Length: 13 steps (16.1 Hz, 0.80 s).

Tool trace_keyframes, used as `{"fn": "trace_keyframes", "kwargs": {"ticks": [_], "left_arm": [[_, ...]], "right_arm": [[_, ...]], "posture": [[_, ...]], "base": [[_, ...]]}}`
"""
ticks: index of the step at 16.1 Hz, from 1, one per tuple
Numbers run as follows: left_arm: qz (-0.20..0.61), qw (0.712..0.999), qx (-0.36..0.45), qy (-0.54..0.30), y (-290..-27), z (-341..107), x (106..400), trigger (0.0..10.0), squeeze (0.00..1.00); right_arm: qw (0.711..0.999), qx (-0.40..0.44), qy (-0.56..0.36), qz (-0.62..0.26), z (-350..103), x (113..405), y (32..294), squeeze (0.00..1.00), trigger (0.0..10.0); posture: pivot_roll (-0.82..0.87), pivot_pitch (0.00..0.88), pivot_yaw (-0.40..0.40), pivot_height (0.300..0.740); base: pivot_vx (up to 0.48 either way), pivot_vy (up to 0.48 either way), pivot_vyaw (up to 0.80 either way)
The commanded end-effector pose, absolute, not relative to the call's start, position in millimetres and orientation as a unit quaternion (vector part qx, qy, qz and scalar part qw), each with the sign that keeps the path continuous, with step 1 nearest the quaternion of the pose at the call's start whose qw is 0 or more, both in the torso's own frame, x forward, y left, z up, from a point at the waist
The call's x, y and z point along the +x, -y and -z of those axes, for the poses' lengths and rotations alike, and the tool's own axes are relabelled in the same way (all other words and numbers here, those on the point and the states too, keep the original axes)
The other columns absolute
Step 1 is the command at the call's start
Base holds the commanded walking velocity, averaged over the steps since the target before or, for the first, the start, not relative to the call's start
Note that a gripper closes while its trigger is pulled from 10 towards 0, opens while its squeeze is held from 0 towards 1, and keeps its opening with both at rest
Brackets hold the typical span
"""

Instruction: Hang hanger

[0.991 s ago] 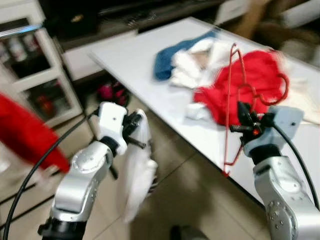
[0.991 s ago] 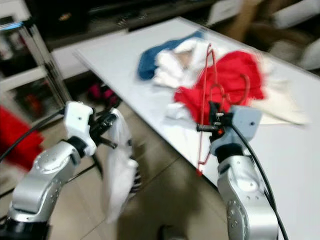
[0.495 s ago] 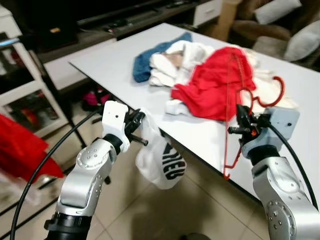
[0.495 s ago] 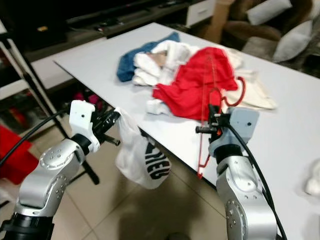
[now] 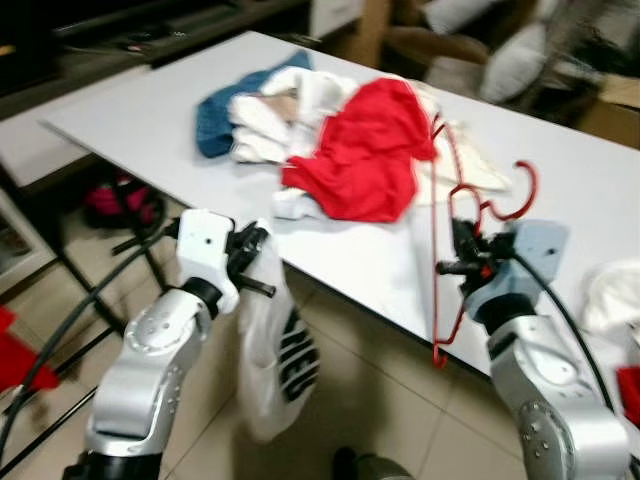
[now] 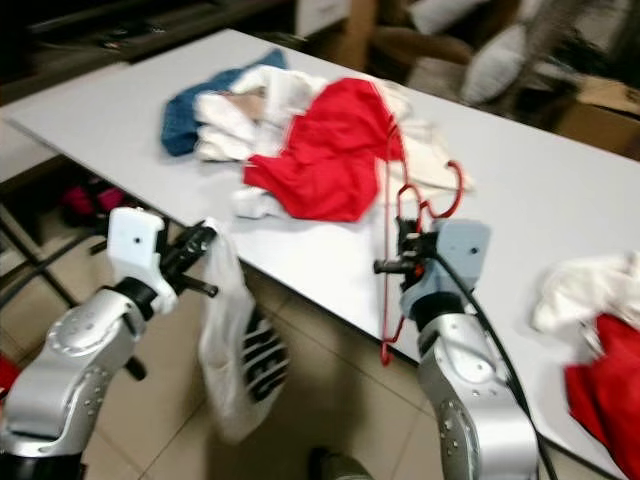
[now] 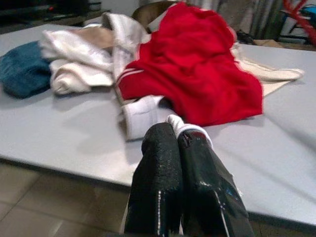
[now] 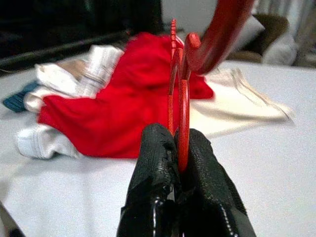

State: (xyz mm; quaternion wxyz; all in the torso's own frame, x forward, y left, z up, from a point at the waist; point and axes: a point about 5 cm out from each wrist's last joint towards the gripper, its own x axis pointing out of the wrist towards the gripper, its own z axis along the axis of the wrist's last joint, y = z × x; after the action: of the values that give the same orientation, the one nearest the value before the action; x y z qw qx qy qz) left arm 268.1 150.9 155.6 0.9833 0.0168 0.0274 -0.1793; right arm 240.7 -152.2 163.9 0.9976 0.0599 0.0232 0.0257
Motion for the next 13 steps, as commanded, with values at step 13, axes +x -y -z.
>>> {"fn": "trace_keyframes", "kwargs": {"ticks": [13], "left_arm": [[0.206,0.979,0.009,-0.012,-133.3,-160.4,270.5,10.0,0.0]], "right_arm": [[0.999,0.036,-0.036,-0.007,-160.3,238.4,165.7,0.0,10.0]], "posture": [[-0.09,0.014,-0.025,0.74]], "base": [[0.0,0.0,-0.8]]}}
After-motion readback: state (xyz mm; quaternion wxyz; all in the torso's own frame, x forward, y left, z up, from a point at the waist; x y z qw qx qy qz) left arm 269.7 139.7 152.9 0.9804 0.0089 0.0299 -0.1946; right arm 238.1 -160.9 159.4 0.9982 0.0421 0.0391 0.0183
